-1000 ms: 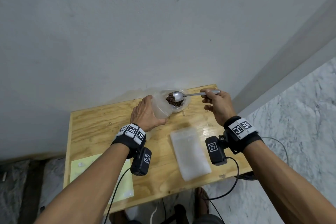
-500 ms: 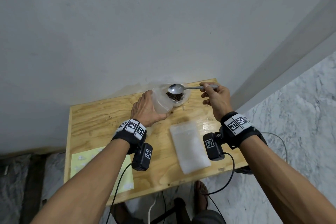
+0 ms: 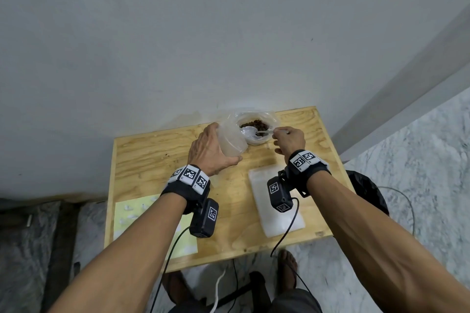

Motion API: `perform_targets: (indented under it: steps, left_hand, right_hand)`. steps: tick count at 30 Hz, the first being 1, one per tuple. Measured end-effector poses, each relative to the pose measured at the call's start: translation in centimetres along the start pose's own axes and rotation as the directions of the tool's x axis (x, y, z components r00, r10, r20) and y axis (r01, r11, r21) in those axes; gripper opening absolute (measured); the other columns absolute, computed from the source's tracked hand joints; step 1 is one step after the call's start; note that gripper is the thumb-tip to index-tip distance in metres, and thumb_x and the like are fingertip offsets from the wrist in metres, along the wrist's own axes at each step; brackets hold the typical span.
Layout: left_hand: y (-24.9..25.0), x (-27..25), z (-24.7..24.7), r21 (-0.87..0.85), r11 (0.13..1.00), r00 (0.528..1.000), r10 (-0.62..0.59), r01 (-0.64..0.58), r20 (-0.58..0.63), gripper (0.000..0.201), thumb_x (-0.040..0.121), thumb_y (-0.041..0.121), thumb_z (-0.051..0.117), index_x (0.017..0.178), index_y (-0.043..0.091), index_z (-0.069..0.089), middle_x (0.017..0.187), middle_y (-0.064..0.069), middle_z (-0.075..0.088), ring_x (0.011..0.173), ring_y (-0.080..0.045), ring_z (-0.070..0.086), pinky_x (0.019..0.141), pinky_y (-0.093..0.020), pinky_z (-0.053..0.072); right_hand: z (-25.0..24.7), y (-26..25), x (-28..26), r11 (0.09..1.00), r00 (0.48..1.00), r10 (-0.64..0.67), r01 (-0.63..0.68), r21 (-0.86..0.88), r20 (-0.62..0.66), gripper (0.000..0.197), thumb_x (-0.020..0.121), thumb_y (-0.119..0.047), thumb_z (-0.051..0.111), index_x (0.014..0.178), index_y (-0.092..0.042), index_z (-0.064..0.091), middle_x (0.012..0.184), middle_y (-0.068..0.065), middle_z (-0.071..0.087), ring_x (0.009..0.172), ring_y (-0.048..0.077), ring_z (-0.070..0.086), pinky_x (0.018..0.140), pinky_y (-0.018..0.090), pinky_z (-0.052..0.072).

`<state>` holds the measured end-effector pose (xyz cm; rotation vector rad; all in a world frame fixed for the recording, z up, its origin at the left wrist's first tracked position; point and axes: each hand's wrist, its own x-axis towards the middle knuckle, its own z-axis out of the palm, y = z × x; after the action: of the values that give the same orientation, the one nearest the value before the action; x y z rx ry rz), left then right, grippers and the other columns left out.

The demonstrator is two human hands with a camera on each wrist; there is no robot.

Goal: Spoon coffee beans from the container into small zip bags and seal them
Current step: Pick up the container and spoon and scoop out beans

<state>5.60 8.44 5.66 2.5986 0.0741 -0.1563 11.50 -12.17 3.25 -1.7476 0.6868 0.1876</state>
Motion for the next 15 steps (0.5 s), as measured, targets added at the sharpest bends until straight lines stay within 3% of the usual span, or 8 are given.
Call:
perform_targets:
  steps: [4,6,8,10,12,15]
  left_hand:
    - [-0.1,-0.5,-0.6,-0.012,1.000,1.000,-0.009,0.008,-0.027,0.109,0.060,0.057,0.084,0.142,0.011,0.029,0.140,-0.008,0.045,0.122,-0.028,0.050,0.098,-0.039,0.046]
    - [0.1,-0.7,-0.9,-0.013,1.000,0.999,-0.005,0.004,-0.046,0.109,0.059,0.059,0.084,0.140,0.011,0.030,0.139,-0.008,0.046,0.121,-0.027,0.051,0.098,-0.039,0.046]
    - [0.3,-0.8,-1.2,-0.011,1.000,0.998,-0.001,0.000,-0.067,0.110,0.058,0.061,0.084,0.140,0.010,0.031,0.138,-0.008,0.046,0.121,-0.027,0.051,0.097,-0.038,0.045]
    - [0.8,-1.0,-1.5,-0.015,1.000,0.995,-0.007,0.006,-0.097,0.111,0.057,0.062,0.084,0.140,0.010,0.030,0.137,-0.008,0.046,0.122,-0.026,0.050,0.097,-0.036,0.042]
    - [1.4,-1.0,-1.8,-0.022,1.000,0.991,-0.015,0.013,-0.130,0.113,0.056,0.062,0.084,0.140,0.010,0.029,0.136,-0.008,0.047,0.121,-0.027,0.050,0.097,-0.036,0.041]
    - [2.6,-0.8,-2.4,-0.014,1.000,0.983,0.000,-0.002,-0.183,0.114,0.054,0.066,0.080,0.138,0.010,0.030,0.132,-0.009,0.049,0.118,-0.028,0.051,0.095,-0.037,0.043]
  right_hand:
    - [-0.9,0.3,0.5,0.995,0.997,0.078,-0.078,-0.061,-0.007,0.017,0.089,-0.015,0.061,0.101,-0.008,0.071,0.100,0.014,0.069,0.065,0.019,0.059,0.044,0.023,0.048]
    - [-1.7,0.2,0.5,0.986,0.997,0.058,-0.064,-0.154,-0.042,0.023,0.086,-0.020,0.063,0.107,-0.010,0.069,0.107,0.014,0.068,0.076,0.025,0.063,0.054,0.030,0.056]
    - [-2.6,-0.5,-0.3,0.951,0.991,-0.102,0.072,-0.300,-0.087,0.031,0.085,-0.027,0.062,0.111,-0.010,0.066,0.109,0.010,0.068,0.090,0.027,0.064,0.074,0.033,0.055]
    - [-3.2,-1.7,-2.0,0.891,0.938,-0.337,0.292,-0.346,-0.076,0.028,0.087,-0.028,0.060,0.109,-0.011,0.066,0.106,0.005,0.065,0.096,0.020,0.062,0.078,0.028,0.045]
    - [-3.6,-3.3,-4.4,0.838,0.875,-0.482,0.476,-0.267,0.050,0.019,0.089,-0.027,0.061,0.101,-0.013,0.067,0.097,-0.001,0.066,0.088,0.008,0.062,0.075,0.022,0.044]
    - [-3.6,-5.9,-7.9,0.798,0.770,-0.519,0.592,-0.113,0.371,0.016,0.090,-0.025,0.066,0.098,-0.012,0.067,0.083,-0.004,0.068,0.070,-0.007,0.062,0.064,0.011,0.047]
